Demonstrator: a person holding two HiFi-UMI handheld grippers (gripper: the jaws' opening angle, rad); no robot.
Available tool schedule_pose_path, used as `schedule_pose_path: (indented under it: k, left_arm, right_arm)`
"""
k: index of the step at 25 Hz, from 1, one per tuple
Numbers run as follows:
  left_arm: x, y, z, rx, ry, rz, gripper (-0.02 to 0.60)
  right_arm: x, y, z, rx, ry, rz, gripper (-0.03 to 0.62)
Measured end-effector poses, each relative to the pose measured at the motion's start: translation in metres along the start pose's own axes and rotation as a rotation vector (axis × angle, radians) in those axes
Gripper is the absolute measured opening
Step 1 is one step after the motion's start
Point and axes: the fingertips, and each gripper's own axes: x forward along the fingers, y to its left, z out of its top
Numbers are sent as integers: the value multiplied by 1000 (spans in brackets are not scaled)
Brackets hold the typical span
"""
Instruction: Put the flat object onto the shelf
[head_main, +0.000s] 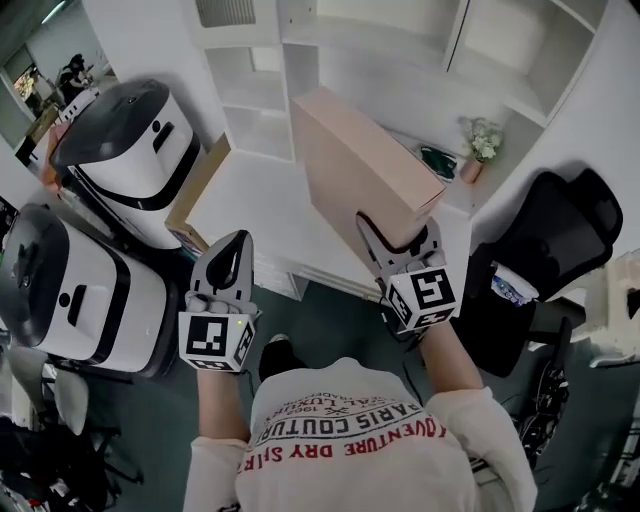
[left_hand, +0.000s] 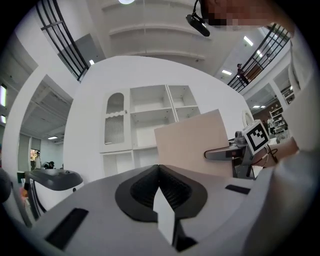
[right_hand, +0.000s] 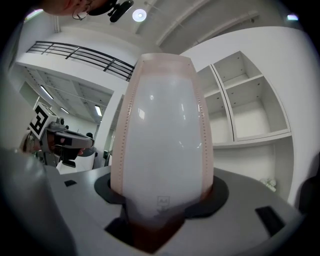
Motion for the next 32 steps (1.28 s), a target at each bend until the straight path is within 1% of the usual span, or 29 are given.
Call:
schedule_pose_path:
  k: [5,10,16,19,22,27,32]
  left_arm:
    - [55,34,0,8,-25,-136,14]
    - [92,75,5,4,-65,-245,14]
    - [126,91,7,-7,-92,-382,14]
    - [134,94,8,7,-107,-454,14]
    - [137,102,11,8,-131,-503,14]
    - [139,115,11,1,-152,-549,14]
    - [142,124,14,7,-170,-577,14]
  right_arm:
    - [35,-14,6,-18,8,-134,305]
    - [68,-11,17,-47,23,-244,304]
    - [90,-21,34,-112,87,-381,304]
    - [103,-27,51,-203,163,-437,305]
    - [119,-28,75,-319,233,-482,305]
    - [137,-32,110,-539,340,-546,307]
    - [162,-40,138,-742,479,-555,308]
